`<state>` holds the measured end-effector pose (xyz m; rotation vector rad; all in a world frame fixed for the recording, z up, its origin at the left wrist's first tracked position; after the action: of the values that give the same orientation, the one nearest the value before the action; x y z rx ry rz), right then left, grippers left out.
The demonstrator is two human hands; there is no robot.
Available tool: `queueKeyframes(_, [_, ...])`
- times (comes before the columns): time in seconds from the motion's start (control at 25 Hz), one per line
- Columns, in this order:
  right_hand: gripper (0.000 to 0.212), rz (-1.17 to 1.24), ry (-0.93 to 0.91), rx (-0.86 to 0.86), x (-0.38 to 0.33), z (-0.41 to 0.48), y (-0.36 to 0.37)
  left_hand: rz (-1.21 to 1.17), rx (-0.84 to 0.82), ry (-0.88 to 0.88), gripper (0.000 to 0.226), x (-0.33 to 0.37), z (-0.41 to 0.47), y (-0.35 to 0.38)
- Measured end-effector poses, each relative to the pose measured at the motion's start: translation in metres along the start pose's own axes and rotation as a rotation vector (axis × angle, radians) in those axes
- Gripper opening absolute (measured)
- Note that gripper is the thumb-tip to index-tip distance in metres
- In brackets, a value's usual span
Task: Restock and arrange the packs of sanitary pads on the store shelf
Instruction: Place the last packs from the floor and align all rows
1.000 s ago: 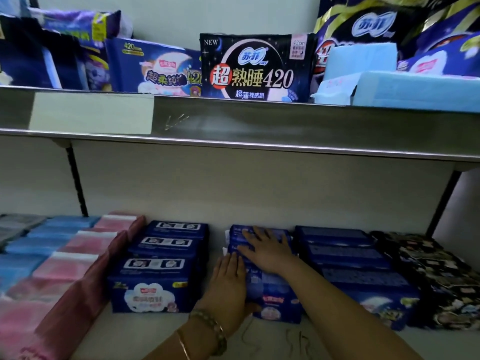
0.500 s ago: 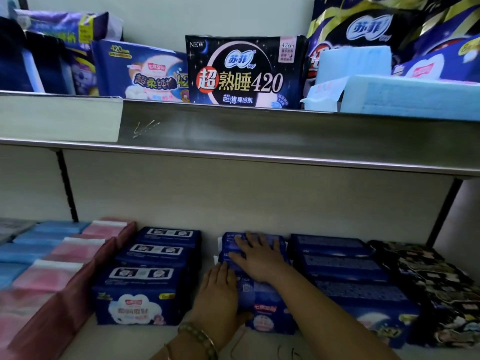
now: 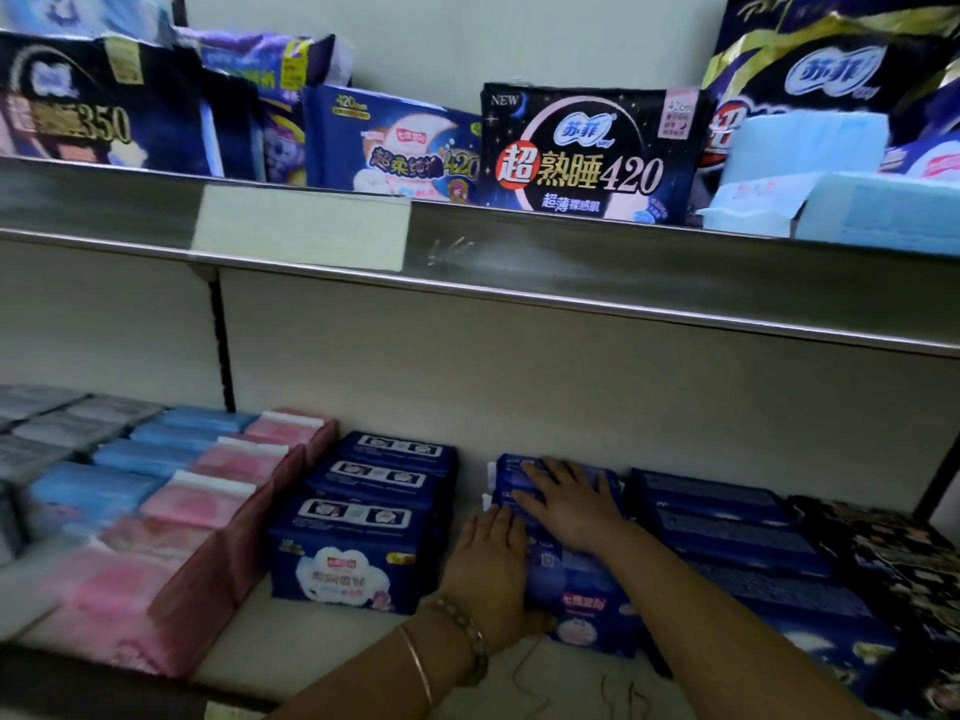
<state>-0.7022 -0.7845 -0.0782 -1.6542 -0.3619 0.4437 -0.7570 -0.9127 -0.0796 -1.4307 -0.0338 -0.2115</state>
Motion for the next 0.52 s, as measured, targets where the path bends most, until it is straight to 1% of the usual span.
queueKeyframes(0.04, [0.061, 0.003, 0.008, -0.023, 0.0, -0.001, -0.001, -0.025, 0.037, 0.017, 0.11, 0.0, -0.003, -0.003])
queueKeyframes(0.12, [0.061, 0.02, 0.033, -0.033, -0.001, -0.003, -0.005, 0.02, 0.171, 0.04, 0.119, -0.003, -0.012, -0.011])
queueKeyframes(0.16, [0.062, 0.026, 0.049, -0.011, -0.004, -0.005, -0.01, 0.052, 0.215, 0.025, 0.12, -0.009, -0.017, -0.017])
queueKeyframes(0.2, [0.062, 0.037, 0.061, 0.025, -0.009, -0.006, -0.017, 0.04, 0.216, 0.006, 0.12, -0.018, -0.023, -0.02])
queueKeyframes(0.28, [0.062, 0.107, 0.038, 0.106, -0.031, -0.01, -0.028, 0.041, 0.146, -0.045, 0.115, -0.041, -0.038, -0.021])
queueKeyframes(0.32, [0.062, 0.157, -0.002, 0.13, -0.047, -0.012, -0.033, 0.09, 0.123, -0.081, 0.106, -0.053, -0.045, -0.025])
queueKeyframes(0.36, [0.063, 0.198, -0.056, 0.129, -0.067, -0.015, -0.033, 0.134, 0.104, -0.148, 0.096, -0.067, -0.054, -0.029])
queueKeyframes(0.4, [0.063, 0.22, -0.114, 0.114, -0.087, -0.017, -0.031, 0.159, 0.076, -0.212, 0.092, -0.08, -0.062, -0.03])
queueKeyframes(0.52, [0.064, 0.185, -0.22, 0.049, -0.138, -0.013, -0.022, 0.154, -0.006, -0.387, 0.097, -0.112, -0.082, -0.034])
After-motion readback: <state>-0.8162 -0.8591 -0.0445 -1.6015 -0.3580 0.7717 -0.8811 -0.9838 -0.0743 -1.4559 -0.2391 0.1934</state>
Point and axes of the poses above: each hand's wrist, its own z-axis towards the middle knuckle, its own y-axis out of the palm, x = y × z, the point moved 5 cm from there along z, towards the middle knuckle, and after that the axes turned 9 degrees about y, right-handed, at the moved point
